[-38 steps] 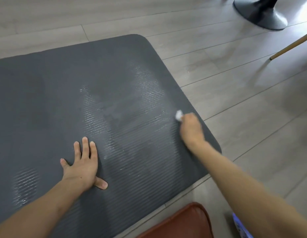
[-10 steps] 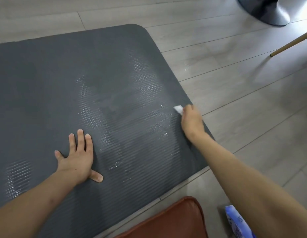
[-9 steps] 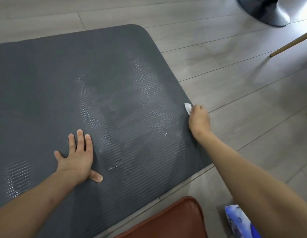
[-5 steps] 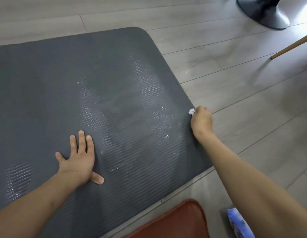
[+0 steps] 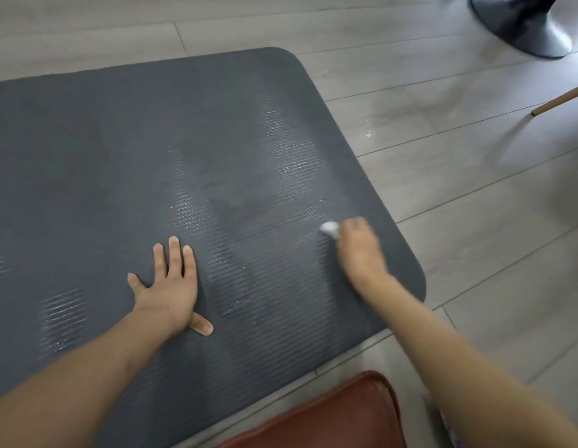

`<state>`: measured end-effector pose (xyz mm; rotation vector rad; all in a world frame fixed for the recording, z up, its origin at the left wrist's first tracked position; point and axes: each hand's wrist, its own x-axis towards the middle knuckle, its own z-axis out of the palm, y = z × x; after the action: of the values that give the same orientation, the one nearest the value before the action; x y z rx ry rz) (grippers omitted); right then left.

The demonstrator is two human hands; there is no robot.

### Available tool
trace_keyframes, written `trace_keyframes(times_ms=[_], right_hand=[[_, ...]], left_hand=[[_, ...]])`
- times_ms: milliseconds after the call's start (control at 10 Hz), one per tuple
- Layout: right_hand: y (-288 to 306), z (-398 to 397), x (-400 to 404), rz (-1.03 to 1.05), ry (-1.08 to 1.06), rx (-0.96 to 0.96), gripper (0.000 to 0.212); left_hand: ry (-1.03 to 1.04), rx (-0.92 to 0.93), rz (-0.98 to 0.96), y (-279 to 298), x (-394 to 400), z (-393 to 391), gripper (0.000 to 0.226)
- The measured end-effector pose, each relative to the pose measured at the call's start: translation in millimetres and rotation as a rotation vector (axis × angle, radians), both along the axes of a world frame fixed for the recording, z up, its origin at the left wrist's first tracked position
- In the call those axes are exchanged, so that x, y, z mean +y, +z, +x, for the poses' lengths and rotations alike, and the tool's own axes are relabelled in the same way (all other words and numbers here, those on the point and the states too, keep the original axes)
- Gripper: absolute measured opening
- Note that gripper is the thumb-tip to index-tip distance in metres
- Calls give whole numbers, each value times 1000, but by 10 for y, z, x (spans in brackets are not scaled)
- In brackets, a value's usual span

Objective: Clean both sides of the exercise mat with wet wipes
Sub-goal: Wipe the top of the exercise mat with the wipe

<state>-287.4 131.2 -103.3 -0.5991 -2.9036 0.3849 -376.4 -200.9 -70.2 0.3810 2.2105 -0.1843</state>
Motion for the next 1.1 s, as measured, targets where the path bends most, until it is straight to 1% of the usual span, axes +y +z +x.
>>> trace_keyframes(times_ms=[100, 200, 300, 400, 500, 600, 700, 800, 900, 1000, 1100], right_hand=[[39, -22, 283, -38, -395, 44, 8], [-114, 35, -736, -104, -131, 87, 23], [-135, 323, -1395, -193, 329, -12, 22], [-18, 307, -631, -80, 227, -39, 7], [155, 382, 201, -36, -247, -86, 10], [135, 353, -264, -34, -325, -3, 9], [39, 410, -1431, -220, 161, -93, 19], [28, 356, -1423, -187, 466, -89, 17], [88, -33, -444, -45, -43, -82, 11], [133, -217, -141, -53, -383, -30, 14], [4, -41, -1116, -166, -71, -50, 21]], left_hand=[[6, -13, 0, -22, 1, 0, 163], [2, -11, 3, -30, 2, -13, 163], [-3, 0, 2, -32, -18, -5, 164], [-6, 12, 2, -37, -18, 2, 164], [-8, 11, -1, -35, 7, -2, 165], [-3, 13, -9, -35, 8, -2, 165], [-8, 21, -5, -31, -6, 4, 164], [-7, 13, 0, -24, -11, 6, 164], [-17, 14, -1, -44, -10, -5, 165], [-13, 7, 4, -50, -8, -5, 165], [-8, 10, 10, -49, -15, -9, 165]])
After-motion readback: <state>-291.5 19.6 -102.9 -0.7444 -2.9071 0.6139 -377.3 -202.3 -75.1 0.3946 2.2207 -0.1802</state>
